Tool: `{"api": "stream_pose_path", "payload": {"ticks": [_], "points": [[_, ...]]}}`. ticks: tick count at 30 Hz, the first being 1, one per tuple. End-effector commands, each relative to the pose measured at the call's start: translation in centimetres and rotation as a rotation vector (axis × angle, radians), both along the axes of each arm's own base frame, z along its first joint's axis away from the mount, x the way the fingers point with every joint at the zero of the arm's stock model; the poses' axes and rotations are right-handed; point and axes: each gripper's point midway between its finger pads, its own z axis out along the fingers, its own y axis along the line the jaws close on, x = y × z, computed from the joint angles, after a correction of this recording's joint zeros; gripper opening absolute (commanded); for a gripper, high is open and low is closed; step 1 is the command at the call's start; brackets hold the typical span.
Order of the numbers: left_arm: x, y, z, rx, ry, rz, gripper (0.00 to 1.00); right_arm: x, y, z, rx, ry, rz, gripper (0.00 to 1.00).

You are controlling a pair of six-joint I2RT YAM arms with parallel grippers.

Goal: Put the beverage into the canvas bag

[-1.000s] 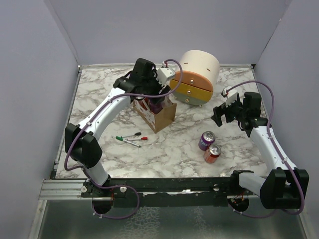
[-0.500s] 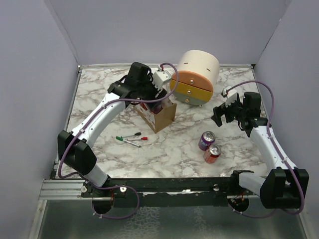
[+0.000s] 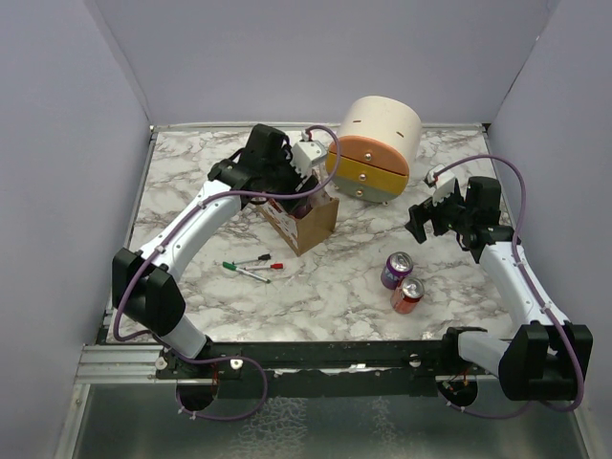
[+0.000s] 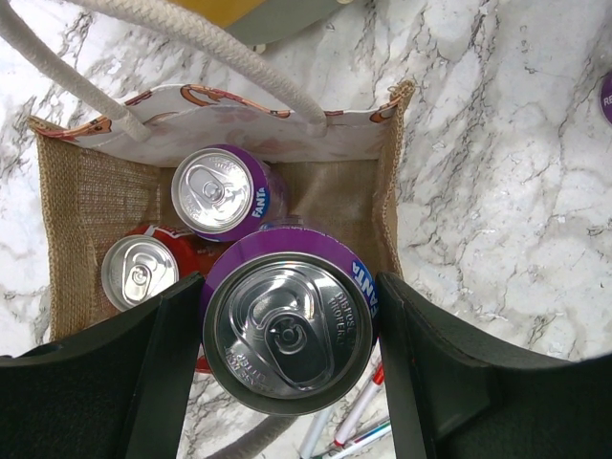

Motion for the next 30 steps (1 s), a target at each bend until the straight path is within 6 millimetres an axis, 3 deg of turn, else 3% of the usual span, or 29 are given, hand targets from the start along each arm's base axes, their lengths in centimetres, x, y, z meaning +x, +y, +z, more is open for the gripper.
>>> {"api": "stream_pose_path", "payload": {"ticks": [1, 22, 30], "points": [[1.1, 0.0, 2.5, -0.051, -0.094, 0.023, 0.00, 0.0, 0.1, 0.4, 0.001, -0.012, 0.014, 1.00], [2.2, 0.8, -1.9, 0.093, -0.001, 0.014, 0.00, -0.2, 0.1, 0.7, 0.001, -0.024, 0.018, 1.00], [2.4, 1.2, -2.6, 0.138, 0.012, 0.007, 0.00, -0.2, 0.1, 0.6, 0.002, -0.020, 0.019, 1.00]]}}
